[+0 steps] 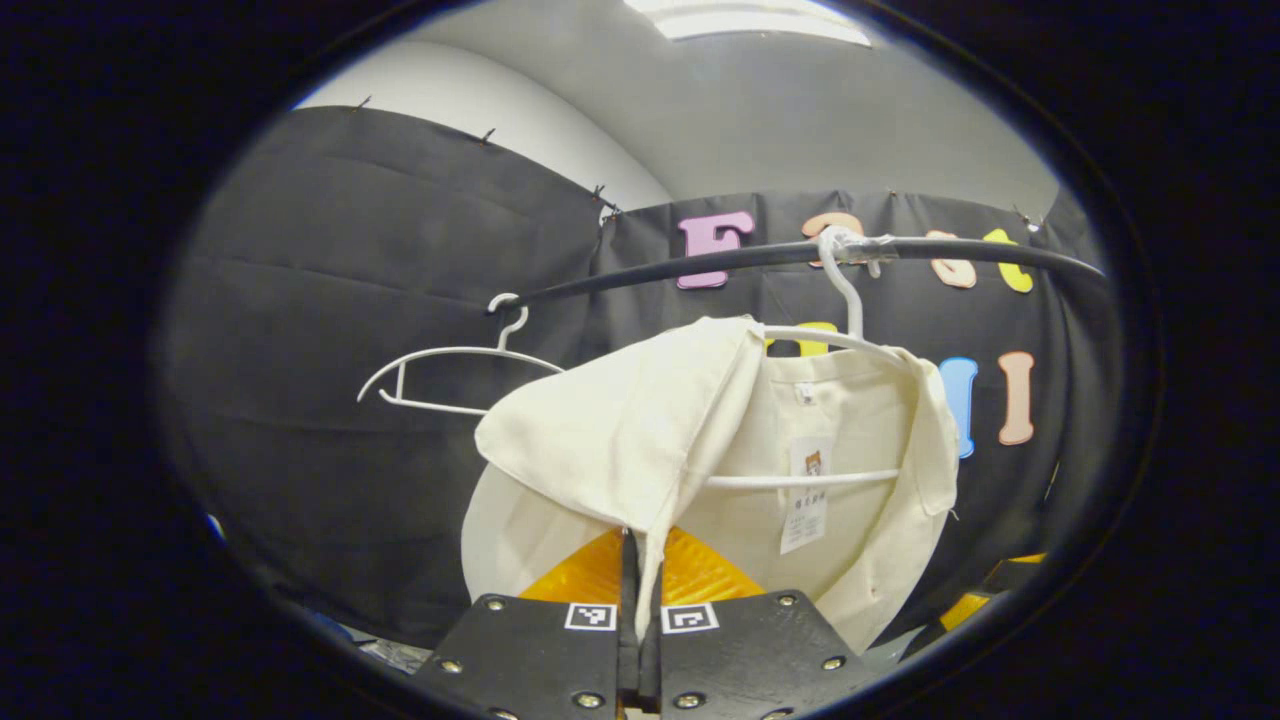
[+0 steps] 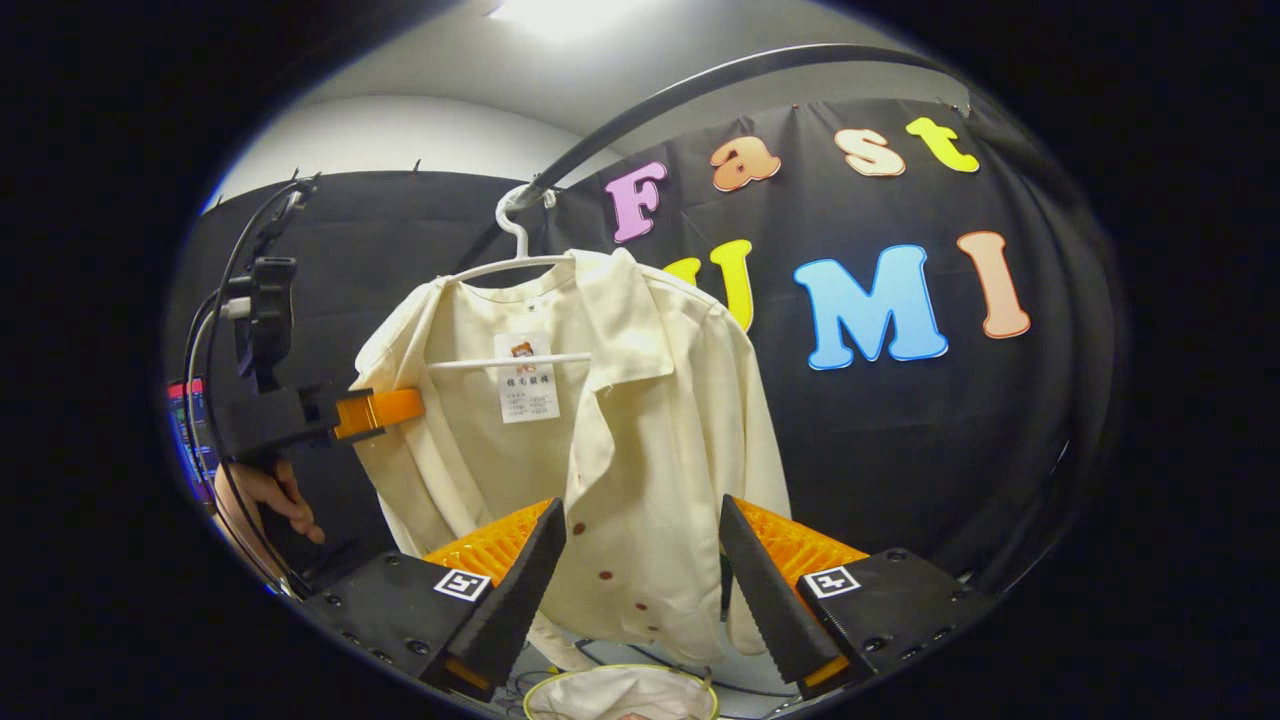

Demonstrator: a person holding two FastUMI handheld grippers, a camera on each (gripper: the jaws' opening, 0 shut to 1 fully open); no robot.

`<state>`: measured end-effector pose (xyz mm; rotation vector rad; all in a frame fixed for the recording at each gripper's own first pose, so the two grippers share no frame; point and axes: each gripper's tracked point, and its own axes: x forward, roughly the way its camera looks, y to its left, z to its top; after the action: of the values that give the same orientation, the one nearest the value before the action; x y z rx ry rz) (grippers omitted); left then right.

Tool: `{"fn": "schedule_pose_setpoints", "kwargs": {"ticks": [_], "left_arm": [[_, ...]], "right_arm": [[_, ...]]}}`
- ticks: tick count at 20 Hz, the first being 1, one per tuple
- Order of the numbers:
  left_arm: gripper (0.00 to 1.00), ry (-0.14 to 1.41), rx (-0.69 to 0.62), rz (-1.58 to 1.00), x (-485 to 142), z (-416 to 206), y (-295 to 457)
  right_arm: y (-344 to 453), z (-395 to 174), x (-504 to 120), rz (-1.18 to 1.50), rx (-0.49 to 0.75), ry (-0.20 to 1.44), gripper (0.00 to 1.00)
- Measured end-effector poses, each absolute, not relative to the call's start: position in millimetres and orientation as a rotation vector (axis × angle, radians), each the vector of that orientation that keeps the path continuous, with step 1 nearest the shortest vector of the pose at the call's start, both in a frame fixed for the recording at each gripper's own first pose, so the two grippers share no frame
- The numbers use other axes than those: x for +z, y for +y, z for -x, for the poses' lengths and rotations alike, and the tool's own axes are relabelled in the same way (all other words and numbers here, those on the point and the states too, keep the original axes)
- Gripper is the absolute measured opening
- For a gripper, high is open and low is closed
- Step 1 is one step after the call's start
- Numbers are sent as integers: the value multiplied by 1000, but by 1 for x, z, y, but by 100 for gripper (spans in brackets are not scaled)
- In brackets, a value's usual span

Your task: Grasp the clothes on the hanger with both hands and then place them into the laundry hamper below.

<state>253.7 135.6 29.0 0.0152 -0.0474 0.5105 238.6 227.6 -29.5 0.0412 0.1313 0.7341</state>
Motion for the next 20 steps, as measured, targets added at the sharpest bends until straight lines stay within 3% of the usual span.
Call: {"fn": "schedule_pose_setpoints", "kwargs": {"ticks": [4, 20], "left_arm": [[1, -58, 511, 3, 29, -253, 135], [1, -45, 529, -1, 24, -247, 122]], "right_arm": [[257, -256, -12, -72, 753, 130, 98], [293, -344, -16, 13, 627, 80, 98]]}}
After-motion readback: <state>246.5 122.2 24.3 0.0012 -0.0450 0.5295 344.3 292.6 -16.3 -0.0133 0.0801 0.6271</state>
